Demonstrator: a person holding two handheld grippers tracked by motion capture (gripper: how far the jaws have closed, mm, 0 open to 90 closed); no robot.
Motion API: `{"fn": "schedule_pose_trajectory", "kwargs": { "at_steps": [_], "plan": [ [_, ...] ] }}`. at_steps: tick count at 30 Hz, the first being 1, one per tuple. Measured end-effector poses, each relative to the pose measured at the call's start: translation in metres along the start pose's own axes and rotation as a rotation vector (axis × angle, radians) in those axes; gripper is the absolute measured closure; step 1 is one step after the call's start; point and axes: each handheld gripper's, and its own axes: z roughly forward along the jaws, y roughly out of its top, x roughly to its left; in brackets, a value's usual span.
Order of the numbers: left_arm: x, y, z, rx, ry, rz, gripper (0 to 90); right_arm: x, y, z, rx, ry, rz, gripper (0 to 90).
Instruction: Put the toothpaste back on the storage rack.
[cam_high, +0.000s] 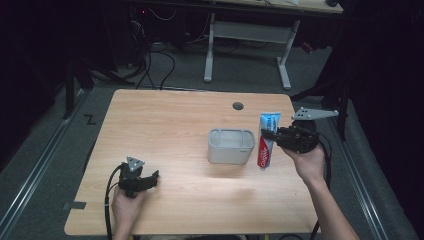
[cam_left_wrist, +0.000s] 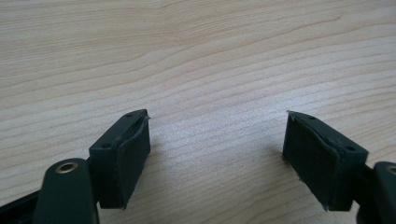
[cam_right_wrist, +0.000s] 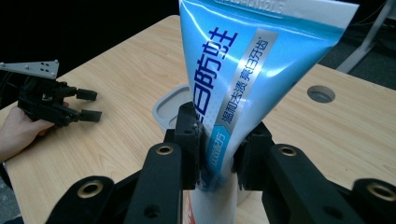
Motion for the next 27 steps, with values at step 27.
{"fn": "schedule_pose_trajectory", "kwargs": {
  "at_steps": [27],
  "plan": [
    [0.0, 0.0, 0.0, 0.001, -0.002, 0.0, 23.6, 0.007, 0.037, 0.02, -0.046, 0.048, -0.021, 73.9]
  ]
}}
